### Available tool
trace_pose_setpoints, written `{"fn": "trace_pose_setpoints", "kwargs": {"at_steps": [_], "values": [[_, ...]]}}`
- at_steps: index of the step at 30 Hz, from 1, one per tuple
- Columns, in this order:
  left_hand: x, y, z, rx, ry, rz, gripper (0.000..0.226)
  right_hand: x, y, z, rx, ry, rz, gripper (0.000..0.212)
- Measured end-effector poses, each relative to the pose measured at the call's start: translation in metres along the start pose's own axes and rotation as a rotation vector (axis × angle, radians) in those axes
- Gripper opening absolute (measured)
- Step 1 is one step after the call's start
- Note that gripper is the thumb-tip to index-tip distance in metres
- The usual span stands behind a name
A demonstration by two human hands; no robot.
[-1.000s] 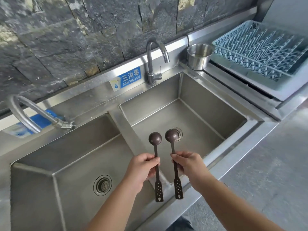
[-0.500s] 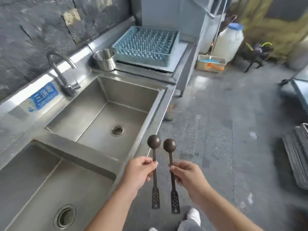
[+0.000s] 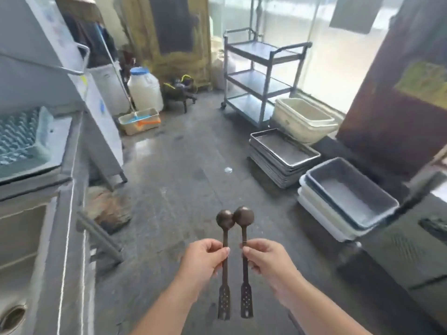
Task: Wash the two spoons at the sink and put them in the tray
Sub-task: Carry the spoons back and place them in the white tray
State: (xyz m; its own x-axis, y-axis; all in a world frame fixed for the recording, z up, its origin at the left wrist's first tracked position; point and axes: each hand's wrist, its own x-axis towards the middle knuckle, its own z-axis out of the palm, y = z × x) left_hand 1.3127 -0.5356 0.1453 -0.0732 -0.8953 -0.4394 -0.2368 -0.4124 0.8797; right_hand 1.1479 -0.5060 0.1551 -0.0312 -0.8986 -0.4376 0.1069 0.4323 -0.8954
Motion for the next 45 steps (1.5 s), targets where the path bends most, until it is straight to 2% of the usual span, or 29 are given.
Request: {"fn": "trace_pose_setpoints", "kwargs": {"at_steps": [6, 11, 16, 22, 30, 36, 45], "values": [[-0.009, 0.039, 0.158, -0.020, -0.296, 0.019, 0.007, -0.053, 0.010, -0.156, 0.094, 0.247, 0.016, 0.015], [-0.022, 0.057, 0.284, 0.092, -0.485, 0.029, 0.007, -0.103, 0.025, -0.265, 0.151, 0.470, 0.027, 0.017], [-0.037, 0.069, 0.383, 0.215, -0.674, 0.024, 0.007, -0.146, 0.039, -0.341, 0.234, 0.697, 0.019, 0.022], [-0.037, 0.085, 0.475, 0.326, -0.889, 0.013, 0.010, -0.172, 0.047, -0.404, 0.378, 0.874, 0.022, 0.017], [0.026, 0.130, 0.583, 0.428, -1.029, 0.052, 0.009, -0.124, 0.029, -0.497, 0.446, 1.034, 0.040, 0.018], [0.090, 0.187, 0.648, 0.490, -1.067, 0.091, 0.004, -0.066, -0.007, -0.564, 0.444, 1.126, 0.089, 0.010], [0.155, 0.242, 0.739, 0.541, -1.038, 0.089, 0.005, -0.017, -0.041, -0.658, 0.553, 1.175, 0.067, 0.013]]}}
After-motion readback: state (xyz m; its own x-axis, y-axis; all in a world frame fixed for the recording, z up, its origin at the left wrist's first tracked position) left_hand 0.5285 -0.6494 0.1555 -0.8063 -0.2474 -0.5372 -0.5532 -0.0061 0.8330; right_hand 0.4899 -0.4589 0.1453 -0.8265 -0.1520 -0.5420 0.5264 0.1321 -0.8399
